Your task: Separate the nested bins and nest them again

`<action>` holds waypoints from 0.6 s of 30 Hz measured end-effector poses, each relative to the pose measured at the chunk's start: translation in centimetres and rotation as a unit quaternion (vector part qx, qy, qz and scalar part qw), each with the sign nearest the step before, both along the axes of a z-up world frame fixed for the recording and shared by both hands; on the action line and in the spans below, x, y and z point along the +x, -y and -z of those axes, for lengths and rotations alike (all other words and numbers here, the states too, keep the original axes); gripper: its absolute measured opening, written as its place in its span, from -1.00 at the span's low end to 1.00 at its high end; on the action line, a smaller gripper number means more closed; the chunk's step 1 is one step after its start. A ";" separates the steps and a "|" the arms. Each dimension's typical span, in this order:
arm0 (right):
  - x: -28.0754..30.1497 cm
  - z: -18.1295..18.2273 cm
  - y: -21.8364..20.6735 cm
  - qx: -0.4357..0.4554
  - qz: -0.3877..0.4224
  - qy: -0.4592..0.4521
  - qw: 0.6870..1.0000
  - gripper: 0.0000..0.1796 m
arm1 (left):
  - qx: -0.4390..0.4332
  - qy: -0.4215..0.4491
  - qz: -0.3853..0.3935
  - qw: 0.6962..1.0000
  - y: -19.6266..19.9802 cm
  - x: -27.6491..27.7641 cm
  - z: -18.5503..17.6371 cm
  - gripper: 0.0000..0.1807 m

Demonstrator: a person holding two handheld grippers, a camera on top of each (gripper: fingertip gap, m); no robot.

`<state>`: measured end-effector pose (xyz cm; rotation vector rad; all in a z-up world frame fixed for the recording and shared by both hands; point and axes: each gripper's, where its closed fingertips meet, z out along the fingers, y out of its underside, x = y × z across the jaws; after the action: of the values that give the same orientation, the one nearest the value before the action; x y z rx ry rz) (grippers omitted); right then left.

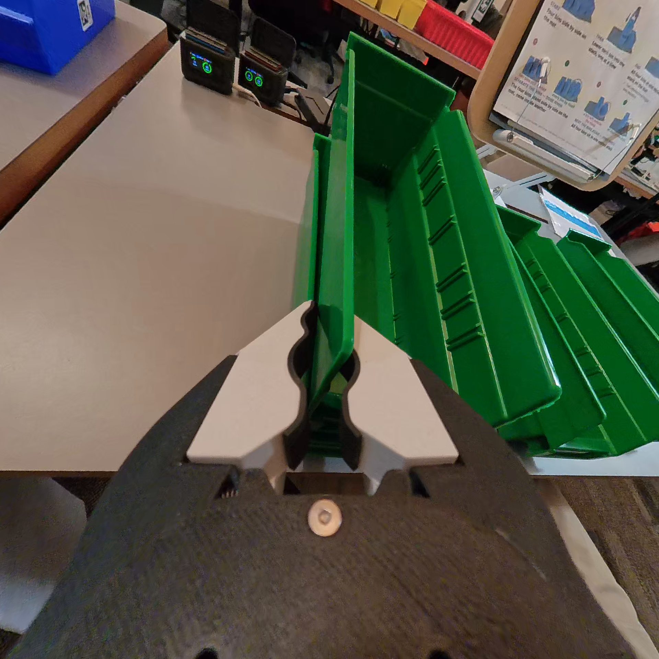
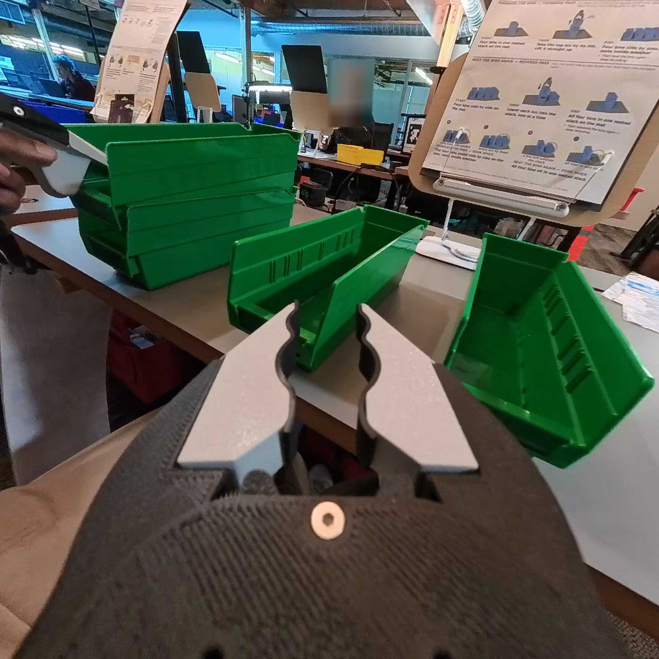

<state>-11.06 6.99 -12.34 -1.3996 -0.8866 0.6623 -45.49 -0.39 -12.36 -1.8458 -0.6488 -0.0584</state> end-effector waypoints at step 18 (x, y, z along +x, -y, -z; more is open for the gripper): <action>-0.1 0.2 0.2 0.000 -0.005 0.005 1.000 -0.67 | 0.044 -0.030 -0.009 0.999 -0.1 -0.2 -0.8 -0.99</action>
<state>-11.15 6.80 -12.51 -1.4005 -0.9027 0.6630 -45.64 -0.30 -11.55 -1.7490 -0.6116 -0.0186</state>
